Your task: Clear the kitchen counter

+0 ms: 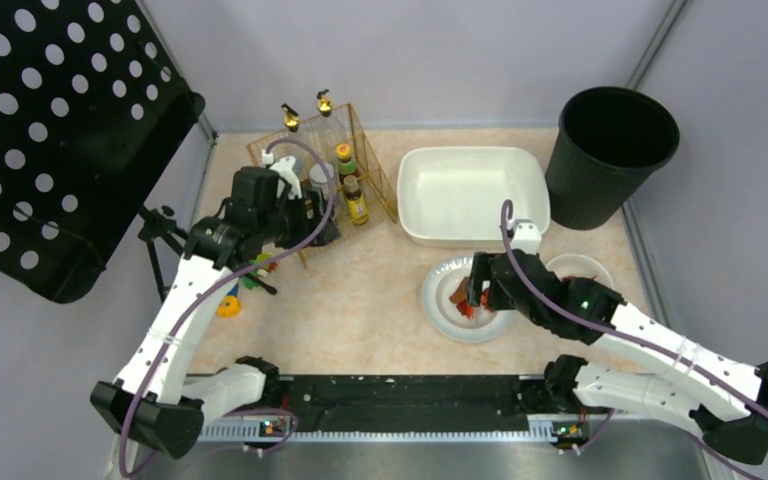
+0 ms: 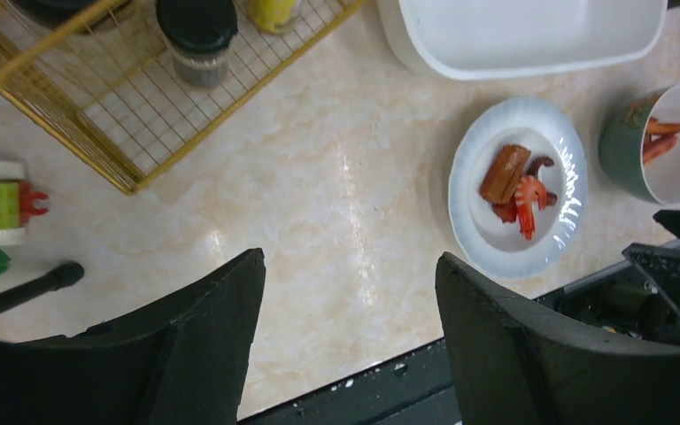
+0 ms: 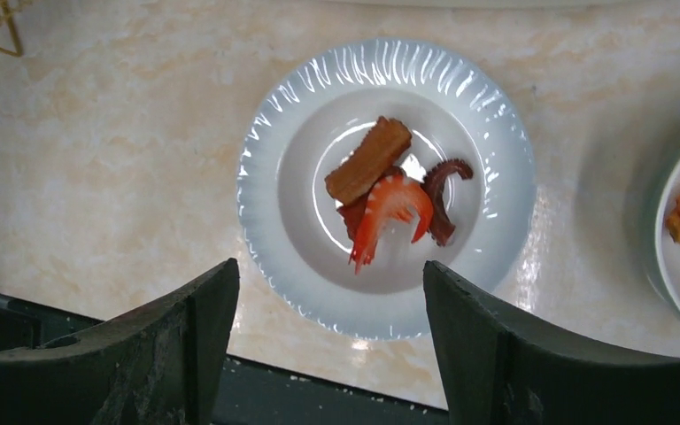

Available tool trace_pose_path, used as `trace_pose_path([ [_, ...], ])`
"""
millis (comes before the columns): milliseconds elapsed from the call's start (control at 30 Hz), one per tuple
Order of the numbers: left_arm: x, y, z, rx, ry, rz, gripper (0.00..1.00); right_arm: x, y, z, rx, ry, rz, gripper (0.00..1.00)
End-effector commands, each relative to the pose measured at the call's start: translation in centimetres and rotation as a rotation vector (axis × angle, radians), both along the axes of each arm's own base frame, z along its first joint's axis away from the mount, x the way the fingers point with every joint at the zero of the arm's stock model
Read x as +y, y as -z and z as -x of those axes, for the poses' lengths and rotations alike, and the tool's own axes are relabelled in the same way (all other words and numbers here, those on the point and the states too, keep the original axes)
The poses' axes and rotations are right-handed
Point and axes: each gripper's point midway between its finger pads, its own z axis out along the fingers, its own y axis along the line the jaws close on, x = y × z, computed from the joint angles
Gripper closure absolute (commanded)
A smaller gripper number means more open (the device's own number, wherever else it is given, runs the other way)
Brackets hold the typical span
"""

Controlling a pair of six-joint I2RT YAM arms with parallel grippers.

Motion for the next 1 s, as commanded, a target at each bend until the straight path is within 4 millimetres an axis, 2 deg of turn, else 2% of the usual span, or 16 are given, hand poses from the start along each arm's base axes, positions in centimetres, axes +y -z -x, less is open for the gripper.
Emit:
trace_pose_path([
  [0,-1.2,0.7,1.3,-0.040,0.083,0.070,0.24,-1.8,0.8,1.7,0.102,0.096,-0.013,0.25],
  [200,-1.6,2.3,2.9,-0.030,0.149,0.088,0.24,-3.1,3.3,3.7,0.220,0.175,-0.035,0.26],
  [400,-2.6,2.2,4.3,-0.045,0.212,0.151,0.24,-3.2,4.7,4.7,0.284,0.248,-0.103,0.26],
  [533,-3.0,1.8,5.0,-0.060,0.234,0.186,0.24,-3.6,7.4,5.7,0.352,0.327,-0.132,0.26],
  [800,-3.7,1.4,5.7,-0.066,0.276,0.206,0.24,-4.1,11.0,6.7,0.437,0.478,-0.210,0.28],
  [967,-3.9,1.4,5.8,-0.069,0.283,0.199,0.24,-3.9,12.5,6.0,0.424,0.566,-0.307,0.30],
])
